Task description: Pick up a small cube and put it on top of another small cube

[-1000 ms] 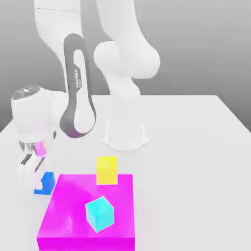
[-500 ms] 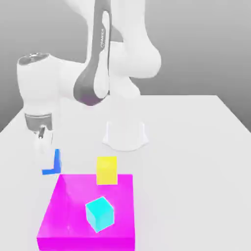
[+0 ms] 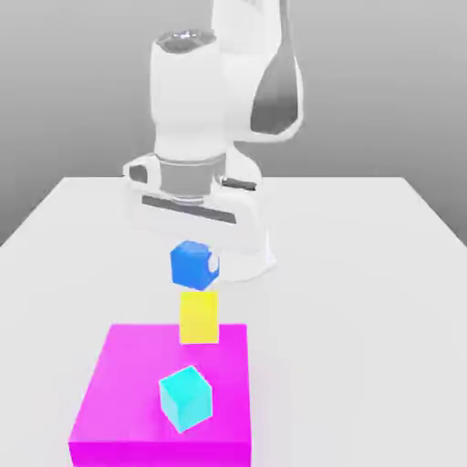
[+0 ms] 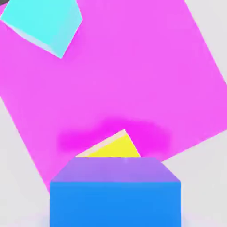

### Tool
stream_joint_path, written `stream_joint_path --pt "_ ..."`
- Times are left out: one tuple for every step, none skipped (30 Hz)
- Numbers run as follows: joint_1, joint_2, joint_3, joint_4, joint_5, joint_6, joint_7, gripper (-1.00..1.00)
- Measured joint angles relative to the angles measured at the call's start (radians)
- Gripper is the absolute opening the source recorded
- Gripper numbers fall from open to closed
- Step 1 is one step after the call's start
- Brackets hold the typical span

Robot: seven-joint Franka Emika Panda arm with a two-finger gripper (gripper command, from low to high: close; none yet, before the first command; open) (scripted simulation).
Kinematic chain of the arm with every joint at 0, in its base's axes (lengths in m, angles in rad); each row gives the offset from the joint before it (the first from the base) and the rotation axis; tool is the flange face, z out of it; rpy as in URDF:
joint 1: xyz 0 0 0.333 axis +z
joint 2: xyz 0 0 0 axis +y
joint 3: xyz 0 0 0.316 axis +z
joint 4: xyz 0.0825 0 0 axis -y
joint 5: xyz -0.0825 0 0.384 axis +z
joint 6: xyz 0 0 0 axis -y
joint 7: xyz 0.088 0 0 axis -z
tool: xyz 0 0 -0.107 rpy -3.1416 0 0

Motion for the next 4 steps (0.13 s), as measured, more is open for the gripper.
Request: stream_joint_path --pt "-0.001 0.021 0.001 -0.006 0.001 0.027 -0.001 1.00" --pt "-0.001 0.021 0.001 -0.006 0.001 0.027 -0.001 1.00" --pt "-0.001 0.021 0.001 -0.006 0.001 0.027 -0.001 1.00" --pt "-0.001 0.021 0.001 -0.006 0.001 0.027 -0.001 1.00"
